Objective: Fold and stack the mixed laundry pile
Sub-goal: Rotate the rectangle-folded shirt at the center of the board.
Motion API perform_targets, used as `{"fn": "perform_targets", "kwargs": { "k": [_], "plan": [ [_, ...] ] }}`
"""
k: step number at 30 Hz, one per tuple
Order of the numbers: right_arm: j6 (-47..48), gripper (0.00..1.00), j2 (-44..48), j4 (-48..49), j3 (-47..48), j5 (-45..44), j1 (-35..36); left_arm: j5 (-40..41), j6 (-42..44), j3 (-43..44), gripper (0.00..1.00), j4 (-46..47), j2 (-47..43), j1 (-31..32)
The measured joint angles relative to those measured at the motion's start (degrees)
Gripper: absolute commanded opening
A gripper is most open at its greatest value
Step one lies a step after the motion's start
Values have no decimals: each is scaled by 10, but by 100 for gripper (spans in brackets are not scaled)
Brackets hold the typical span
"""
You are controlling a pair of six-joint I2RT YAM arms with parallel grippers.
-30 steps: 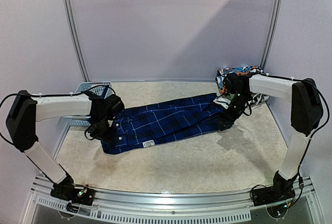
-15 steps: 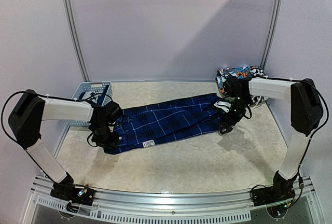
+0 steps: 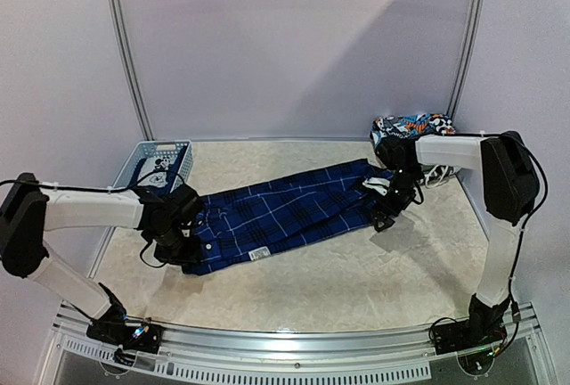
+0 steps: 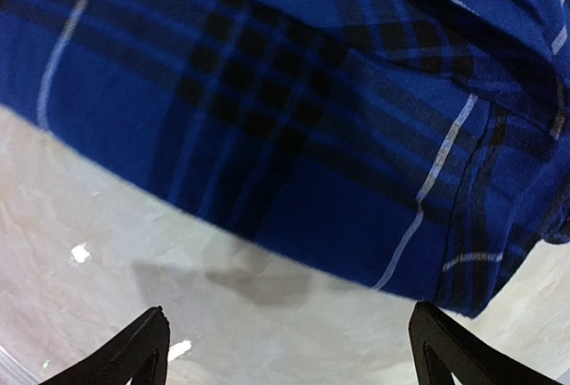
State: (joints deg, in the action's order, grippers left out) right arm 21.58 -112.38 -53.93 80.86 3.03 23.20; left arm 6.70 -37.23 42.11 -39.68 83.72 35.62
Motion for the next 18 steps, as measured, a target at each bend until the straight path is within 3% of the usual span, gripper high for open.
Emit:
{"fn": "perform_targets", "kwargs": {
  "k": [6,11,18],
  "plan": [
    [14,90,-68,0,54,-38,0,0,-48,-7,0,-66,-115,31],
    [19,89,-143,-14,170,-48,1,-2,-103,-41,0,-90,-209,73],
    [29,92,-276,-38,400,-70,9,-3,-168,-55,1,-62,-209,182]
  ]
}}
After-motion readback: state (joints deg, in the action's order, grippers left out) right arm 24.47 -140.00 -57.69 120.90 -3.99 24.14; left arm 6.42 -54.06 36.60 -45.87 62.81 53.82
